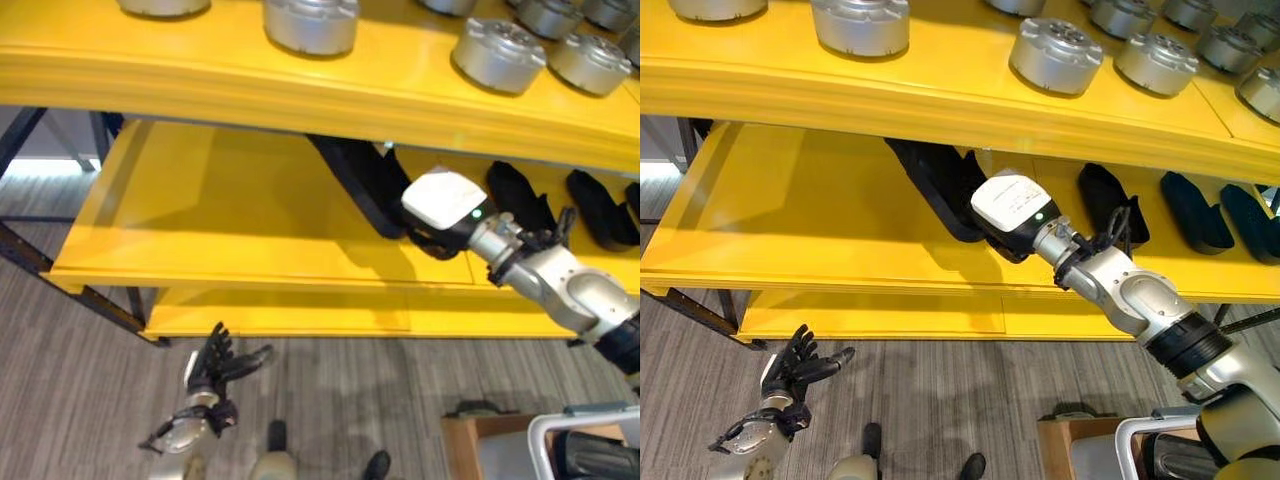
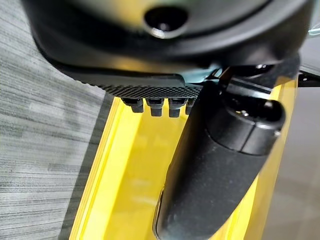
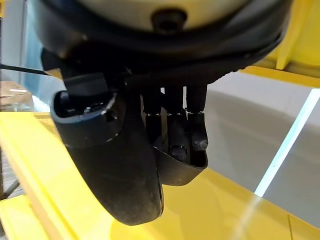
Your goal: Move parts from the plastic box to the shelf.
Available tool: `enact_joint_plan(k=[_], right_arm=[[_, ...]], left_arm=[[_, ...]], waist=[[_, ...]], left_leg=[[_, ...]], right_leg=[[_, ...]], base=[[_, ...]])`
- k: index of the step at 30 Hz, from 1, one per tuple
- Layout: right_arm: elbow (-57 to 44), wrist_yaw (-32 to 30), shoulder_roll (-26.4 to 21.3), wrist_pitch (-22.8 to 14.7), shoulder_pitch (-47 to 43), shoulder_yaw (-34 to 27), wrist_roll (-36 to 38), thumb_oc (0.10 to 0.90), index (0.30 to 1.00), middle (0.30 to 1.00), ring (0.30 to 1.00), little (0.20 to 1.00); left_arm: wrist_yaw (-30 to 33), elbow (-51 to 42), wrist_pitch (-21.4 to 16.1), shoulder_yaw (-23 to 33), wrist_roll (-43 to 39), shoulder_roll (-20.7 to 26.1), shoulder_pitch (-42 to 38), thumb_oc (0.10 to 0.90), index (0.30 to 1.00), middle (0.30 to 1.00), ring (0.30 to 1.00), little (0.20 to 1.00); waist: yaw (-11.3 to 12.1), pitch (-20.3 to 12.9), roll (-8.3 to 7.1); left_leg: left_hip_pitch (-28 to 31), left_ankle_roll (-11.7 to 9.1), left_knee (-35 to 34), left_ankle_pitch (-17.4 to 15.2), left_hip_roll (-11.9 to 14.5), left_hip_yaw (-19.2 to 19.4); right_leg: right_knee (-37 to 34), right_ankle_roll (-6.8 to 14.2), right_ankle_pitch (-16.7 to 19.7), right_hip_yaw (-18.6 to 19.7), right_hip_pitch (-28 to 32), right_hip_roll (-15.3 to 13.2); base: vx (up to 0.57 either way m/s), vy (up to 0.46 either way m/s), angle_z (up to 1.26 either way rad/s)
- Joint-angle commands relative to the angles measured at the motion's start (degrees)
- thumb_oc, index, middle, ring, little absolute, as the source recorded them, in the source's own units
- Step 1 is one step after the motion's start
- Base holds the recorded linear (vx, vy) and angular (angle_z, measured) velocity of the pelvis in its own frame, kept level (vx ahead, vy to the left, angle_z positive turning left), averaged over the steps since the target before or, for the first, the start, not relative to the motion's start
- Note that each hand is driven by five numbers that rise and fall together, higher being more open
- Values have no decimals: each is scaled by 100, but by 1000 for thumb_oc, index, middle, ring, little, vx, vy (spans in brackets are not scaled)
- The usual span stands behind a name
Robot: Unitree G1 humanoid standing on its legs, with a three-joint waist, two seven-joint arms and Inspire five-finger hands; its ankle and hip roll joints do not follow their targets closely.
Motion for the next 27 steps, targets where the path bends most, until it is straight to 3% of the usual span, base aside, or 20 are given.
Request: enact_joint_plan(k=[1,2,3,4,6,9,11,16,17,18,22,27], right_arm=[[250,-420,34,319,-734,-518,61,400,300,300,300,300],[320,-355,84,358,-741,-512,-38,400,300,300,300,300],[323,-347,93,367,-814,-495,-31,400,300,300,300,300],[315,-349,38,367,-917,-466,-66,400,300,300,300,300],[318,-342,22,365,-974,-440,-56,400,300,300,300,300],[284,-352,10,370,-1018,-455,35,400,300,300,300,300],[241,-399,-34,380,-925,-539,30,400,300,300,300,300],[216,-396,-55,412,-735,-670,15,400,300,300,300,300],[210,-394,85,406,-542,-783,85,400,300,300,300,300],[195,-392,125,364,-516,-757,168,400,300,300,300,300],[227,-351,116,309,-644,-587,195,400,300,300,300,300],[174,-339,76,274,-810,-426,197,400,300,300,300,300]], left_arm=[[-62,-299,-413,-264,196,272,-264,900,1000,1000,1000,1000],[-89,-257,-422,-428,333,420,-452,900,1000,1000,1000,1000],[-90,-227,-435,-486,358,478,-565,900,1000,1000,1000,1000],[-100,-153,-483,-523,440,535,-677,900,1000,1000,1000,1000],[-93,-135,-509,-508,420,536,-716,900,1000,1000,1000,1000],[-30,-171,-564,-453,362,568,-802,900,1000,1000,1000,1000],[58,-160,-624,-442,271,544,-817,900,1000,1000,1000,1000],[95,-123,-616,-357,196,478,-791,900,1000,1000,1000,1000],[125,-138,-611,-218,34,201,-509,900,1000,1000,1000,1000],[64,-209,-588,-212,34,173,-372,900,1000,1000,1000,1000],[-36,-238,-528,-276,104,195,-338,900,1000,1000,1000,1000],[-74,-243,-524,-323,86,143,-346,900,1000,1000,1000,1000]], waist=[[129,-552,66],[-63,-322,146],[-147,-205,224],[-260,-133,343],[-284,-166,383],[-314,-170,424],[-368,-173,358],[-330,-223,306],[-252,-468,251],[-246,-519,307],[-263,-563,437],[-302,-580,573]], left_leg=[[-221,195,330,-436,-25,-130],[-149,422,412,-567,-204,-173],[-154,467,470,-561,-196,-244],[-160,486,501,-596,-199,-355],[-162,448,462,-582,-184,-386],[-140,249,424,-581,-106,-574],[-129,126,370,-570,-60,-745],[-149,64,361,-523,-61,-784],[-21,-111,95,-376,132,-826],[2,-201,22,-285,309,-857],[62,-409,-227,-11,632,-879],[120,-550,-348,165,875,-835]], right_leg=[[1325,599,-1067,122,-11,-322],[2663,829,-247,521,-642,-684],[3065,820,-217,731,-870,-655],[3194,775,-289,1180,-1204,-563],[2827,718,-341,1245,-1241,-599],[1762,750,-198,1274,-1069,-964],[1154,845,6,1717,-994,-999],[1037,854,-97,1705,-865,-988],[801,944,-192,1275,-593,-883],[742,848,-439,1115,-471,-721],[600,701,-691,880,-253,-407],[660,600,-866,728,-209,-218]], base=[[2,352,-16],[-46,332,-25],[-43,304,-6],[-10,68,24],[43,-16,30],[66,-154,7],[41,-201,11],[35,-109,30],[174,-569,26],[163,-569,29],[23,-234,13],[18,-140,5]])
